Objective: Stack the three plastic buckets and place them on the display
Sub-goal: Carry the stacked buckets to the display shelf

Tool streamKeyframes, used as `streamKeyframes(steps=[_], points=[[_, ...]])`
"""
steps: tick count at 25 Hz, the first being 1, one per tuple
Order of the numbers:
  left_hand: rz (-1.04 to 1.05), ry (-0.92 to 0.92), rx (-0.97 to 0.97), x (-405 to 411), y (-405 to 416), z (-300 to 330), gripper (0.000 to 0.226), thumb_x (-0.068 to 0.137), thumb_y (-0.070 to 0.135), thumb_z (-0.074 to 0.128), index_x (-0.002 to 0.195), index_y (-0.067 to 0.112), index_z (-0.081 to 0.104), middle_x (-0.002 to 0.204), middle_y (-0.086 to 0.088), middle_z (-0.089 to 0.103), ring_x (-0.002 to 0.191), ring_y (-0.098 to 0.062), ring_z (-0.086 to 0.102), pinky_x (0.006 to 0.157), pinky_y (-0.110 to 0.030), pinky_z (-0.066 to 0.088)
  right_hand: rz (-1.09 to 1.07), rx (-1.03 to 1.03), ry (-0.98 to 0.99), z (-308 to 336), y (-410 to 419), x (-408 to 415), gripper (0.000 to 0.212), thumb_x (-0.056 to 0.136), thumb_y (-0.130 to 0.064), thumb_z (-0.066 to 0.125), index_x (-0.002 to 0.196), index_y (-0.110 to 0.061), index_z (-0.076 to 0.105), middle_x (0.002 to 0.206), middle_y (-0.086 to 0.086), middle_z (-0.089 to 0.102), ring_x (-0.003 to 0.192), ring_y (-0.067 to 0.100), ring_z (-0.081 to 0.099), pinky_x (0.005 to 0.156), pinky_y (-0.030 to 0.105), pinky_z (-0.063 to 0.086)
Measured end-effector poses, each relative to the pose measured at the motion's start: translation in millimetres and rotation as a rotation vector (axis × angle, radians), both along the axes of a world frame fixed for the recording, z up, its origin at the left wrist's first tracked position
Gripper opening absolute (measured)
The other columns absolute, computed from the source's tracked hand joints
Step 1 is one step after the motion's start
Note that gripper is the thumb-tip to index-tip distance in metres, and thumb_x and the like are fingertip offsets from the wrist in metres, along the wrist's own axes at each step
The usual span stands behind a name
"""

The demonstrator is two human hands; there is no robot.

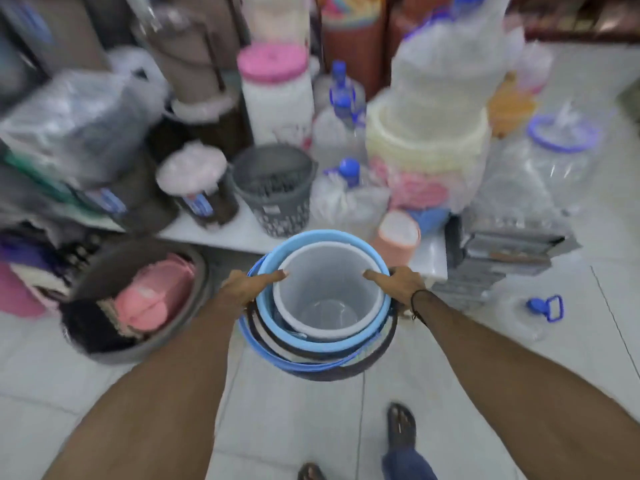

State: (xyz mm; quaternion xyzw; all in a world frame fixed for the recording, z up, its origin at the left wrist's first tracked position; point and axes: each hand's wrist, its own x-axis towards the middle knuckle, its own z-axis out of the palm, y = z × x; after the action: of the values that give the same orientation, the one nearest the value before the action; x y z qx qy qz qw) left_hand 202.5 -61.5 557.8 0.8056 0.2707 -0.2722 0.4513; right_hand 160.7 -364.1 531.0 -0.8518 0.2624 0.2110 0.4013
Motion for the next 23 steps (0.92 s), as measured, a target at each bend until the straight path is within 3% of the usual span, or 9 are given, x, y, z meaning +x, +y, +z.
streamKeyframes(steps=[2,4,6,9,13,15,17,19,23], points=[[-0.013,-0.132,-0.015,38.5,25.8,58.2,0.093,0.032,0.065,0.089,0.101,0.006,0.071,0.09,-0.012,0.077,0.071,-0.025,0.075,0.071,-0.042,0.064,-0.02,0.013,-0.097,63.0,20.8,33.0,0.072,0.068,-0.071,0.066,0.098,-0.006,0.069,0.092,0.014,0.071,0.069,0.027,0.066,0.048,0.029,0.054],[-0.004,-0.249,-0.04,70.5,37.5,116.6,0.078,0.045,0.06,0.091,0.098,0.006,0.072,0.082,-0.01,0.076,0.066,-0.024,0.075,0.07,-0.041,0.064,-0.052,0.058,-0.176,116.7,32.6,72.2,0.075,0.064,-0.07,0.069,0.097,-0.003,0.068,0.093,0.017,0.072,0.067,0.03,0.07,0.051,0.037,0.061],[0.002,-0.352,-0.051,102.9,48.4,167.8,0.066,0.055,0.057,0.09,0.091,0.006,0.071,0.076,-0.009,0.074,0.06,-0.023,0.072,0.06,-0.034,0.061,-0.061,0.085,-0.256,163.3,42.1,117.5,0.073,0.061,-0.069,0.071,0.097,-0.005,0.069,0.094,0.017,0.073,0.069,0.031,0.072,0.059,0.049,0.063],[0.017,-0.478,-0.076,170.4,59.0,213.0,0.049,0.07,0.045,0.088,0.083,0.004,0.065,0.063,-0.005,0.067,0.043,-0.015,0.066,0.038,-0.023,0.051,-0.044,0.054,-0.385,212.7,51.3,193.4,0.084,0.053,-0.074,0.07,0.103,-0.006,0.069,0.102,0.017,0.071,0.081,0.033,0.071,0.065,0.052,0.062],[-0.01,-0.396,-0.125,240.0,54.6,236.7,0.046,0.081,0.047,0.078,0.082,0.003,0.063,0.042,-0.008,0.068,0.032,-0.016,0.064,0.029,-0.023,0.051,-0.024,0.055,-0.505,233.1,54.7,290.5,0.048,0.064,-0.061,0.074,0.075,-0.015,0.066,0.101,0.014,0.072,0.087,0.033,0.07,0.077,0.05,0.06],[0.036,-0.407,-0.125,274.1,55.7,231.0,0.043,0.088,0.042,0.072,0.074,0.005,0.056,0.033,-0.005,0.062,0.025,-0.015,0.059,0.022,-0.021,0.044,0.0,0.021,-0.503,227.9,58.2,336.2,0.055,0.069,-0.06,0.07,0.095,-0.012,0.069,0.11,0.017,0.069,0.096,0.034,0.067,0.085,0.048,0.057],[0.088,-0.371,-0.134,319.9,55.5,215.8,0.05,0.077,0.049,0.08,0.085,0.004,0.062,0.048,-0.007,0.071,0.035,-0.016,0.065,0.03,-0.022,0.051,0.018,0.044,-0.448,210.3,60.5,387.2,0.068,0.067,-0.064,0.067,0.11,-0.011,0.066,0.109,0.017,0.068,0.092,0.034,0.068,0.08,0.049,0.06],[0.115,-0.351,-0.115,363.8,61.6,184.6,0.077,0.06,0.058,0.087,0.108,0.002,0.065,0.082,-0.012,0.076,0.053,-0.022,0.071,0.045,-0.028,0.057,0.026,0.088,-0.377,180.9,63.8,425.4,0.072,0.063,-0.065,0.065,0.108,-0.01,0.066,0.104,0.017,0.071,0.085,0.034,0.07,0.075,0.052,0.061],[0.181,-0.272,-0.029,411.7,70.2,107.0,0.081,0.062,0.053,0.089,0.119,0.002,0.059,0.111,-0.015,0.068,0.084,-0.028,0.069,0.076,-0.039,0.059,0.047,0.067,-0.176,101.1,72.7,469.5,0.076,0.063,-0.067,0.061,0.11,-0.006,0.065,0.102,0.018,0.07,0.083,0.035,0.07,0.073,0.052,0.061]])
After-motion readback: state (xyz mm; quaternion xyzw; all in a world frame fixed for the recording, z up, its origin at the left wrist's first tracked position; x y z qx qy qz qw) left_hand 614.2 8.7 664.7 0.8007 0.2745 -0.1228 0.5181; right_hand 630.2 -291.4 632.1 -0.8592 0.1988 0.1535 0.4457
